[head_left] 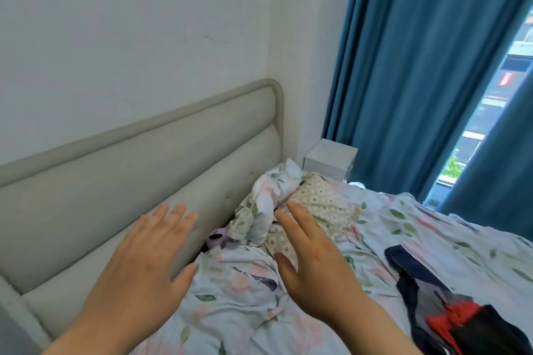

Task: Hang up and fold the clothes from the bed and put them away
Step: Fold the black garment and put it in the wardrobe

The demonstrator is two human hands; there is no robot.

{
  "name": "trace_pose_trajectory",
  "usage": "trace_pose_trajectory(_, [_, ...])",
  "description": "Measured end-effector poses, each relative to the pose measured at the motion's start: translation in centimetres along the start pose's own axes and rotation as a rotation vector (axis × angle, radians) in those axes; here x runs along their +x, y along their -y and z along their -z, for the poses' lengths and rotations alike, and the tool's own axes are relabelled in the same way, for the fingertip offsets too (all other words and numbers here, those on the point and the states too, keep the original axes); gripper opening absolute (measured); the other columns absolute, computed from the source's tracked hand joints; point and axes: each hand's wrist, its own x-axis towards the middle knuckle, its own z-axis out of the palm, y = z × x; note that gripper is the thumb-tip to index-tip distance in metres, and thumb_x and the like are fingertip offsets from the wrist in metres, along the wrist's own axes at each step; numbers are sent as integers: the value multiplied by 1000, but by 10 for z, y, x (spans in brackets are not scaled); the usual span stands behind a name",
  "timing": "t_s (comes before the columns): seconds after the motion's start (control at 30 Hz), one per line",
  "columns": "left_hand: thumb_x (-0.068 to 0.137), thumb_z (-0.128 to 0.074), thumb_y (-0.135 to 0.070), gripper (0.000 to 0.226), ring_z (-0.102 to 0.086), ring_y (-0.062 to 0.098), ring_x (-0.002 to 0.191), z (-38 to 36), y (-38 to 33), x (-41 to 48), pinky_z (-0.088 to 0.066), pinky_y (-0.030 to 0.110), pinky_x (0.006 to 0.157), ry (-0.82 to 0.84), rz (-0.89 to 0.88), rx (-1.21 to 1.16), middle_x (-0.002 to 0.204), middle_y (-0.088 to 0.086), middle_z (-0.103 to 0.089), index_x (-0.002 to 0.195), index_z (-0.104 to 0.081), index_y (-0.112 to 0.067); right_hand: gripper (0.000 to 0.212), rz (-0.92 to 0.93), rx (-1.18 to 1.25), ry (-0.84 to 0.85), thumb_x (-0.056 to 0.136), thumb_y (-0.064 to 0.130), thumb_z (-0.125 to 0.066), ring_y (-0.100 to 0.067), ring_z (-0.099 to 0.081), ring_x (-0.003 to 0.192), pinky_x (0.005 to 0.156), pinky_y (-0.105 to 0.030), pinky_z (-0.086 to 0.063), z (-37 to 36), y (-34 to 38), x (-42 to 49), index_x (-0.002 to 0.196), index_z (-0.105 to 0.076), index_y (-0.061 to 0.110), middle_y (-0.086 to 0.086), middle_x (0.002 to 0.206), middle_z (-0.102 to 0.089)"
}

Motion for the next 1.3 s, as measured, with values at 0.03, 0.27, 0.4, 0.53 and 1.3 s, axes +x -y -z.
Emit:
trace_pose_trajectory(0.03, [78,-45,-46,69,-37,23,133,-8,-4,4,-18,31,113,15,-26,-33,139,12,-57,134,-58,-8,65,-48,-20,2,100,38,-50,-2,3,152,107,-6,10,5,-8,-9,156,-18,35,14,166,-3])
trace_pose_trajectory(0.27, [75,-45,-49,71,-56,39,122,-51,-46,20,-46,54,93,94,-168,-194,131,14,-63,127,-65,-7,65,-359,-105,12,101,42,-46,-2,7,151,111,-11,3,38,-33,-84,156,-10,41,20,165,7])
trace_pose_trajectory(0.4, [73,-47,-49,71,-59,43,119,-68,-71,22,-45,54,91,138,-268,-286,129,15,-64,126,-66,-6,65,-527,-148,16,102,42,-46,0,9,150,111,-11,0,51,-31,-129,157,-11,40,21,165,8])
trace_pose_trajectory(0.53, [70,-63,-43,67,-54,38,127,-76,-95,16,-47,59,95,247,-298,-432,135,10,-61,130,-63,-13,64,-690,-171,32,102,44,-45,1,9,150,115,-16,-7,57,-24,-176,156,-11,42,23,164,6])
trace_pose_trajectory(1.3, [94,-60,-46,67,-9,6,151,-141,-379,-31,-14,32,123,643,-358,-532,160,-17,-21,152,-28,-38,64,-1145,-115,0,101,40,-47,-3,-9,151,118,-22,-17,173,-148,-458,157,-17,36,16,165,-12])
